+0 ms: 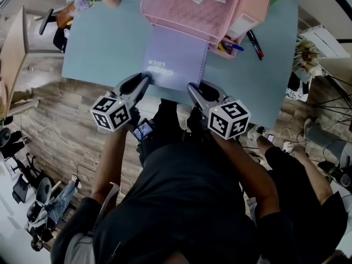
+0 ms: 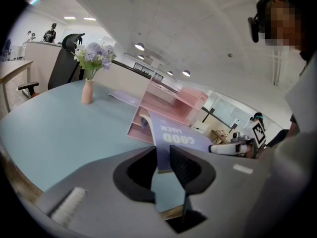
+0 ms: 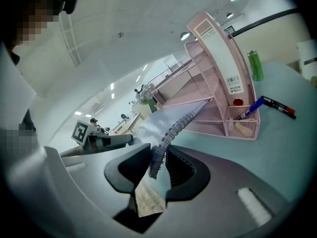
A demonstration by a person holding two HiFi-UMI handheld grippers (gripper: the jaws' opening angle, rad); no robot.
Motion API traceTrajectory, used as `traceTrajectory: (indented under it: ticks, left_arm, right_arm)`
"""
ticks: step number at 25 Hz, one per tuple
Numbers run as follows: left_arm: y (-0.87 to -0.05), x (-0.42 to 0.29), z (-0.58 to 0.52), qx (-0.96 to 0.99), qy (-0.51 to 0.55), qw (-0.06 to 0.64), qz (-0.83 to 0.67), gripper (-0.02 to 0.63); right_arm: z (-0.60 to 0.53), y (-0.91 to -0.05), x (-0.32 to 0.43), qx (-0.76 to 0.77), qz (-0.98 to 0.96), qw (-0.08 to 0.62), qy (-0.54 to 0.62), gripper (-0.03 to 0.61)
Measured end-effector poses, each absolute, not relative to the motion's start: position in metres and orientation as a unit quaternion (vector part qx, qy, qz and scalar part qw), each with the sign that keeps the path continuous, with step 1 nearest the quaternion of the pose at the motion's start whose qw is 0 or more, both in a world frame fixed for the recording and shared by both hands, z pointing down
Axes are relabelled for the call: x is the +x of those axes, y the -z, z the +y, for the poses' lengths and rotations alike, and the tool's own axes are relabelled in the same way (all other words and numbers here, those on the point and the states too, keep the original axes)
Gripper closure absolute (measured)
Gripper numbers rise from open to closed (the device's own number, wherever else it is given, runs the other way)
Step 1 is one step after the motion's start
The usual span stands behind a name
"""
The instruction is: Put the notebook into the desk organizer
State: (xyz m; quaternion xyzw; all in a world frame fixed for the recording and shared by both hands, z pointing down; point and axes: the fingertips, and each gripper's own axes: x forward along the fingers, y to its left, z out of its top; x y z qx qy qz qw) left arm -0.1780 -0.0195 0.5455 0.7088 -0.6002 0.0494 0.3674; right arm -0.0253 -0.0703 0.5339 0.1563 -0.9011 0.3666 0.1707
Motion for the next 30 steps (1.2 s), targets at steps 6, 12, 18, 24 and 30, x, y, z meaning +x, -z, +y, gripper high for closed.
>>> traceTrajectory:
  ticks: [6,12,18,24,30]
  left_arm:
    - [-0.561,-0.180,-0.040,0.712,-0.061,0.374,-0.591,0.465]
    - [-0.577,-0.182,-0.057,0.714,-0.071,0.383,-0.582,0.465]
    - [-0.587,-0.184,-0.065,0.713,-0.079,0.392,-0.576,0.465]
    - [-0.598,-0.193,-0.078,0.712,-0.087,0.395,-0.574,0.466]
    - [-0.612,-0.195,-0.097,0.715,-0.095,0.401,-0.565,0.466]
  right_arm:
    - [-0.086,-0.549,-0.026,0.176,-0.892,0.173,-0.378,0.482]
    - [-0.099,-0.566,-0.027,0.193,-0.883,0.180,-0.388,0.482]
    - [-0.105,-0.578,-0.028,0.207,-0.871,0.187,-0.404,0.482]
    - [-0.117,-0.594,-0.035,0.225,-0.858,0.189,-0.421,0.482]
    - [-0.130,-0.608,-0.036,0.248,-0.845,0.190,-0.435,0.482]
